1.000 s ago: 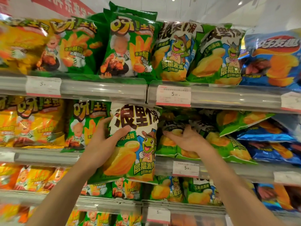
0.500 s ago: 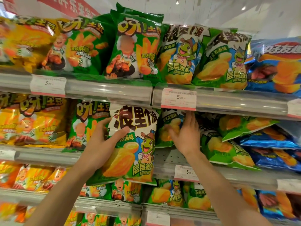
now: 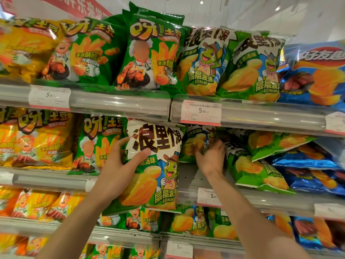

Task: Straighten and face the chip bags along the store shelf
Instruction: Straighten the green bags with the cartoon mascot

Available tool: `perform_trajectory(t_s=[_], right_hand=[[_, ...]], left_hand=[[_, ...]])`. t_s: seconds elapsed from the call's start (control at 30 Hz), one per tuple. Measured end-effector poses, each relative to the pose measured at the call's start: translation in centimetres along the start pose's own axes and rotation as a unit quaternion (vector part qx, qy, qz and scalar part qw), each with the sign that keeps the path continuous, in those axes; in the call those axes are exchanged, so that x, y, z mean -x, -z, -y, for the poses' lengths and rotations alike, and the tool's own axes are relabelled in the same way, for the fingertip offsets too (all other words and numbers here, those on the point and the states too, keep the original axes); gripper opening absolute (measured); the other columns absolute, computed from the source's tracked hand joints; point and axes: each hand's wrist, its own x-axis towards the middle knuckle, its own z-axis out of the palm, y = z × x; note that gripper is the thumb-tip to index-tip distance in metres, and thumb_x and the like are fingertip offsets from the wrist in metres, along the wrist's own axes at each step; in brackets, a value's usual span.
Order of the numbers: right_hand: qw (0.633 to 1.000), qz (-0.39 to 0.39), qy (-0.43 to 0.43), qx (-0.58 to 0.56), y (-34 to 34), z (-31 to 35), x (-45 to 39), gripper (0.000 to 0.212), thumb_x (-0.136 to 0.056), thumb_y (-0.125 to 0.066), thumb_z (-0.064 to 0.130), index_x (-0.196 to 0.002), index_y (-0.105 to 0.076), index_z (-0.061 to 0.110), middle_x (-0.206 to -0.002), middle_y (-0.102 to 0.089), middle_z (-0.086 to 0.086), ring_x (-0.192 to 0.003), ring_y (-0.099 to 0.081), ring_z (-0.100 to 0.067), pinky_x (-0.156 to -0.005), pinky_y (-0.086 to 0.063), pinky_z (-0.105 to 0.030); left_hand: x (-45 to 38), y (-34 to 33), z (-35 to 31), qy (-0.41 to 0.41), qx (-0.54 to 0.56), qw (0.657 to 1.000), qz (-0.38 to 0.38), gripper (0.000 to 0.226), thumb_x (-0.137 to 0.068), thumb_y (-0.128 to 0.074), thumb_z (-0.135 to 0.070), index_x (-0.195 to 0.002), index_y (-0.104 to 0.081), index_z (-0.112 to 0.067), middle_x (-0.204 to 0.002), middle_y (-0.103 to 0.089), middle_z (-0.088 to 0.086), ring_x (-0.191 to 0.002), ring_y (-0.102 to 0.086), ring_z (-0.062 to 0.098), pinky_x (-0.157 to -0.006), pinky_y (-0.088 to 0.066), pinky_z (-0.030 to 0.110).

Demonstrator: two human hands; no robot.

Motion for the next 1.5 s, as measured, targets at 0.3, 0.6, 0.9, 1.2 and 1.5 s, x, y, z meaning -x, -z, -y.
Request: perform_trajectory(t_s=[0.3,0.6,0.9,1.2,1.5], right_hand=[[0.976,0.046,-0.043,-0.209,3.6,0.7,0.7,0.066,-0.095,-0.061,0.044,-0.146,-0.037,0.01,-0.142,-0.047,-0.012,-0.133,-0.046,-0.031,-0.113,-0.037,-0.042],[0.91,0.228,-0.066,-0.339,7.1,1.2,8.2,0.055,-0.077,-0.067,0.07,-0.123,-0.051,0.044,-0.104,-0.072,0.02,-0.091,-0.073,-0.002,-0.085,-0.06,-0.033],[0.977,0.052,-0.006,-0.205,5.4,1.6,2.1,0.08,-0.087,-0.059,0.064,-0.148,-0.037,0.017,-0.14,-0.053,-0.007,-0.13,-0.051,-0.028,-0.106,-0.044,-0.04],[0.967,0.023,0.221,0.121,2.5,-0.2,6.3,0.089,-0.09,-0.03,0.079,-0.159,-0.012,0.027,-0.168,0.009,-0.011,-0.155,0.008,-0.03,-0.123,-0.007,-0.052],[0.971,-0.028,0.199,0.132,1.5,-0.7,6.2,0.088,-0.094,-0.036,0.071,-0.16,-0.013,0.017,-0.167,0.001,-0.016,-0.155,-0.005,-0.033,-0.12,-0.025,-0.053]], left_hand=[[0.5,-1.1,1.0,-0.026,-0.038,0.999,0.0,0.08,-0.07,-0.069,-0.065,-0.141,-0.04,-0.039,-0.119,-0.063,-0.017,-0.105,-0.064,0.002,-0.084,-0.054,0.028],[0.2,-7.5,0.2,-0.051,-0.047,0.997,0.022,0.079,-0.079,-0.062,-0.071,-0.145,-0.038,-0.036,-0.123,-0.058,-0.024,-0.113,-0.058,0.001,-0.097,-0.049,0.027],[-0.9,-5.4,1.9,-0.317,-0.35,0.876,-0.103,0.046,-0.092,-0.057,-0.041,-0.128,-0.062,-0.013,-0.13,-0.055,0.01,-0.121,-0.048,0.03,-0.093,-0.046,0.048],[-3.0,-4.5,5.6,-0.347,-0.446,0.822,-0.068,0.064,-0.08,-0.08,-0.015,-0.139,-0.057,-0.012,-0.159,-0.03,0.02,-0.148,-0.025,0.04,-0.113,-0.03,0.056],[-3.2,-4.4,6.0,-0.351,-0.432,0.829,-0.057,0.064,-0.08,-0.08,-0.014,-0.14,-0.056,-0.012,-0.161,-0.028,0.018,-0.15,-0.022,0.038,-0.116,-0.028,0.055]])
